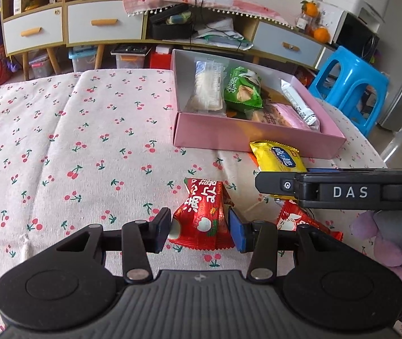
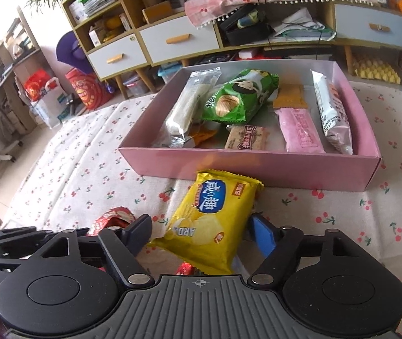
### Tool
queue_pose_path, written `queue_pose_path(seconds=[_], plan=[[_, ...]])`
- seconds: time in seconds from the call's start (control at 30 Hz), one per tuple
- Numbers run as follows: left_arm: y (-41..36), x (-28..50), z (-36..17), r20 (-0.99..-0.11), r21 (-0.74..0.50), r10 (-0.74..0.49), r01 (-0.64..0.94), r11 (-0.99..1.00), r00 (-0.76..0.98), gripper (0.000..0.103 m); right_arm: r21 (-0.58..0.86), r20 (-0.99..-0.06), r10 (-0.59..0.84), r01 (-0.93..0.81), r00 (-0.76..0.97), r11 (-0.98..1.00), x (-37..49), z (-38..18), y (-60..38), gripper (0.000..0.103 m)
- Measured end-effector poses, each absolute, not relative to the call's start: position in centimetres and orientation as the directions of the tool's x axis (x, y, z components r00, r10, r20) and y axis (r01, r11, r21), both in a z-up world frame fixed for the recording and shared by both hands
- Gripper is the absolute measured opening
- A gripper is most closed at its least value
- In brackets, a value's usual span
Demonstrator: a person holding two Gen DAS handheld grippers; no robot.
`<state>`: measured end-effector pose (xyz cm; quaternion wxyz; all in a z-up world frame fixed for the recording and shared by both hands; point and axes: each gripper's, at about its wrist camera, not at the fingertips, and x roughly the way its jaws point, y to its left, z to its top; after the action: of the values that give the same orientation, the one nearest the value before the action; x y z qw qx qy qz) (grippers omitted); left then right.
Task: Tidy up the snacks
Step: 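Carry the yellow chip bag and red packet over the pink box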
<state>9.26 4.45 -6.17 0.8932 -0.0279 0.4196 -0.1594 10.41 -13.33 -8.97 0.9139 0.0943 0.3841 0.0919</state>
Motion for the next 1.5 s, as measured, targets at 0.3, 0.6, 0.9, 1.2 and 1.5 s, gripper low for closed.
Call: queue_pose_path(seconds=[0.3, 0.6, 0.9, 1.2, 1.5], plan=[[4.8, 9.1, -5.6, -0.742, -0.194, -0.298, 0.233, 0.953, 0.6, 0.04, 0.27, -0.695, 0.259, -0.091, 0.671, 0.959, 10.3, -8.7, -14.4, 0.053], [5.0, 9.4, -5.2, -0.733, -0.225, -0.318, 0.226, 0.948, 0.602, 0.038, 0.392, -0.682, 0.337, -0.065, 0.649, 0.918, 9.8, -7.8, -16.4, 0.053], [5.6, 9.6, -4.7, -0.722, -0.276, -0.347, 0.21, 0.938, 0.599, 0.033, 0.484, -0.647, 0.407, -0.066, 0.645, 0.873, 9.0, -6.5, -19.0, 0.053], [5.3, 9.4, -3.9, -0.701, -0.306, -0.362, 0.2, 0.931, 0.615, 0.032, 0.527, -0.618, 0.422, -0.049, 0.663, 0.849, 9.0, -6.2, -21.6, 0.053], [4.0, 10.4, -2.5, -0.653, -0.329, -0.371, 0.195, 0.924, 0.66, 0.032, 0.572, -0.584, 0.429, -0.026, 0.689, 0.82, 9.9, -5.4, -22.6, 0.053]])
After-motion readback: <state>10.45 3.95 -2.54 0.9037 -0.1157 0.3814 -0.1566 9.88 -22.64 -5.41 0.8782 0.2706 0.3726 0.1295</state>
